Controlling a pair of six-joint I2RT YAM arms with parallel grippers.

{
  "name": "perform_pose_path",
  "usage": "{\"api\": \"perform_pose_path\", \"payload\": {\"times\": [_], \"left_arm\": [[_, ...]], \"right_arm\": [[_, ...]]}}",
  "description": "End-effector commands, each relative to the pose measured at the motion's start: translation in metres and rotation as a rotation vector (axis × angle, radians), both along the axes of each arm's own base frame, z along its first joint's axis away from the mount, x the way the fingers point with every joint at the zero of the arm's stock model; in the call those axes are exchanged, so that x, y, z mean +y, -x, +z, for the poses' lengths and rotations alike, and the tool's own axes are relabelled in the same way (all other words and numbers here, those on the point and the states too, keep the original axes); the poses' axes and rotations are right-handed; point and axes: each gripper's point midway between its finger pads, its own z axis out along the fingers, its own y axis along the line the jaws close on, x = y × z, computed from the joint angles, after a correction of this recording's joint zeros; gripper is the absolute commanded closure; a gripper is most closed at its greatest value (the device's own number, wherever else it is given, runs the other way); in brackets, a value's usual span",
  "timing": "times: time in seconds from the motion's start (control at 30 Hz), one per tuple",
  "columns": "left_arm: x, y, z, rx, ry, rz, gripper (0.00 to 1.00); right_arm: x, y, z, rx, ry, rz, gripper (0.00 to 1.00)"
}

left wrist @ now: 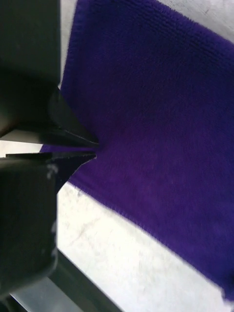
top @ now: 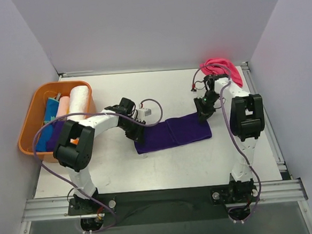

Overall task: Roll the towels
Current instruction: Fold the towel

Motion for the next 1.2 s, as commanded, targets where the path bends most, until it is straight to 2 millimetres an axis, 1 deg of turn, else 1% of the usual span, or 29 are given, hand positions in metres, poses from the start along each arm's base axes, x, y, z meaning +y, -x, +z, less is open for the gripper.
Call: {"api": "perform_pose_path", "payload": {"times": [0.0,0.03,0.07,0.1,0.13,0.17,0.2,0.23,0.27,0.3,0.33,0.37,0.4,0.47,0.5,0.53,0.57,0.6,0.63,0.7,0.73,0.8,0.83,1.0,1.03,1.07,1.1,1.13,1.17], "left_arm": [[0.001,-0.023,-0.008,-0.057,-0.041,0.007,0.83],[0.001,-0.027,-0.011,-0.06,-0.05,0.001,0.83],[0.002,-0.031,-0.013,-0.072,-0.062,-0.005,0.84],[0.007,-0.04,-0.017,-0.106,-0.103,-0.009,0.85],[0.006,-0.058,-0.017,-0.143,-0.117,-0.014,0.85],[0.01,-0.072,-0.02,-0.179,-0.161,-0.014,0.87],[0.014,-0.091,-0.02,-0.229,-0.203,-0.018,0.89],[0.023,-0.107,-0.039,-0.233,-0.272,-0.012,0.89],[0.018,-0.146,-0.017,-0.31,-0.258,0.008,0.89],[0.018,-0.162,-0.015,-0.324,-0.261,0.013,0.86],[0.012,-0.168,-0.026,-0.286,-0.233,0.001,0.83],[0.011,-0.176,-0.016,-0.273,-0.211,0.006,0.77],[-0.001,-0.194,0.01,-0.313,-0.153,0.022,0.67],[-0.014,-0.193,0.041,-0.319,-0.042,0.01,0.57],[-0.014,-0.186,0.047,-0.309,-0.025,0.017,0.51],[-0.015,-0.181,0.07,-0.34,0.006,0.014,0.5],[-0.018,-0.175,0.078,-0.345,0.035,0.011,0.5],[-0.013,-0.158,0.065,-0.293,0.031,0.022,0.49],[-0.014,-0.15,0.082,-0.315,0.058,0.025,0.49],[-0.014,-0.138,0.081,-0.311,0.078,0.037,0.49],[-0.012,-0.124,0.074,-0.289,0.074,0.038,0.49],[-0.016,-0.12,0.069,-0.29,0.089,0.049,0.49],[-0.017,-0.114,0.062,-0.276,0.087,0.046,0.49],[-0.027,-0.124,0.049,-0.262,0.1,0.054,0.53],[-0.029,-0.124,0.04,-0.242,0.101,0.05,0.54],[-0.033,-0.13,0.042,-0.254,0.109,0.049,0.56],[-0.036,-0.133,0.04,-0.255,0.111,0.049,0.57],[-0.037,-0.137,0.028,-0.244,0.095,0.051,0.57],[-0.041,-0.144,0.029,-0.26,0.098,0.046,0.59]], "right_arm": [[-0.007,0.039,-0.027,0.14,0.042,0.031,0.96],[-0.005,0.055,-0.033,0.189,0.03,0.023,0.97],[-0.003,0.062,-0.033,0.204,0.021,0.02,0.98],[-0.001,0.068,-0.026,0.201,0.008,0.012,0.98],[0.004,0.089,-0.029,0.252,-0.021,0.001,0.98],[0.01,0.098,-0.026,0.265,-0.046,-0.005,0.98],[0.018,0.107,-0.017,0.257,-0.075,0.002,0.98],[0.029,0.119,-0.013,0.263,-0.108,0.021,0.98],[0.057,0.145,-0.007,0.301,-0.178,0.1,0.96],[0.069,0.152,0.006,0.264,-0.194,0.149,0.94],[0.079,0.157,0.012,0.245,-0.207,0.187,0.92],[0.094,0.157,0.026,0.22,-0.265,0.219,0.89],[0.102,0.154,0.039,0.194,-0.3,0.217,0.82],[0.104,0.138,0.055,0.148,-0.334,0.185,0.76],[0.095,0.122,0.063,0.102,-0.345,0.14,0.75],[0.089,0.113,0.064,0.076,-0.338,0.121,0.74],[0.081,0.106,0.062,0.056,-0.319,0.104,0.74],[0.065,0.096,0.054,0.042,-0.265,0.07,0.74],[0.058,0.092,0.05,0.037,-0.242,0.059,0.74],[0.047,0.087,0.036,0.058,-0.208,0.042,0.74],[0.046,0.085,0.031,0.06,-0.2,0.044,0.75],[0.047,0.084,0.018,0.089,-0.198,0.041,0.75],[0.048,0.085,0.013,0.108,-0.198,0.04,0.75],[0.049,0.098,-0.012,0.189,-0.183,0.043,0.79],[0.049,0.101,-0.015,0.199,-0.178,0.042,0.8],[0.049,0.11,-0.021,0.231,-0.171,0.04,0.81],[0.049,0.114,-0.025,0.239,-0.172,0.039,0.83],[0.051,0.12,-0.028,0.259,-0.172,0.043,0.84],[0.054,0.131,-0.032,0.29,-0.171,0.045,0.85]]}}
